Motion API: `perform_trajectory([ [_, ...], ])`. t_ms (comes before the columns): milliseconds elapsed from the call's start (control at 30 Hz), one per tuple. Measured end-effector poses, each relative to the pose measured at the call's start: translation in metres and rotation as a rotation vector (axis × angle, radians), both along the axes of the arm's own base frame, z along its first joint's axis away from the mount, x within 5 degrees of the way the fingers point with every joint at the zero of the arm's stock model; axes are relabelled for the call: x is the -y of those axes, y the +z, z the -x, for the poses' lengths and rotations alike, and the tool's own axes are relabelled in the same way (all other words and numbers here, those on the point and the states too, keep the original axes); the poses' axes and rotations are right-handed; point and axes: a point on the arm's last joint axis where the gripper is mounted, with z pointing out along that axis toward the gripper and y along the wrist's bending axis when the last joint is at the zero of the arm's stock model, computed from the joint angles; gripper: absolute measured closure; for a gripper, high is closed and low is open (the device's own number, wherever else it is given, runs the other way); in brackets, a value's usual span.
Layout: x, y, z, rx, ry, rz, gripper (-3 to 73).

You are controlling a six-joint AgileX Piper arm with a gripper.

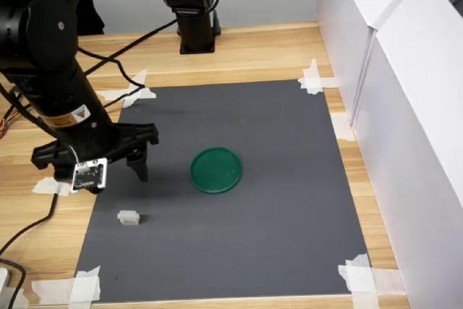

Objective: Grasp a white terminal and put it on the green lid.

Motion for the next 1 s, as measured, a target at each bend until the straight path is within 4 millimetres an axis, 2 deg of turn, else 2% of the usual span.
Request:
perform_trajectory([
  [167, -0.001, -0.004, -0.005, 0.027, 0.006, -0.015, -2.2],
  [433, -0.013, -0.036, -0.017, -0.02, 0.023, -0.055, -1.8],
  [1000, -0.012, -0.036, -0.02, -0.011, 0.024, -0.053, -0.8],
])
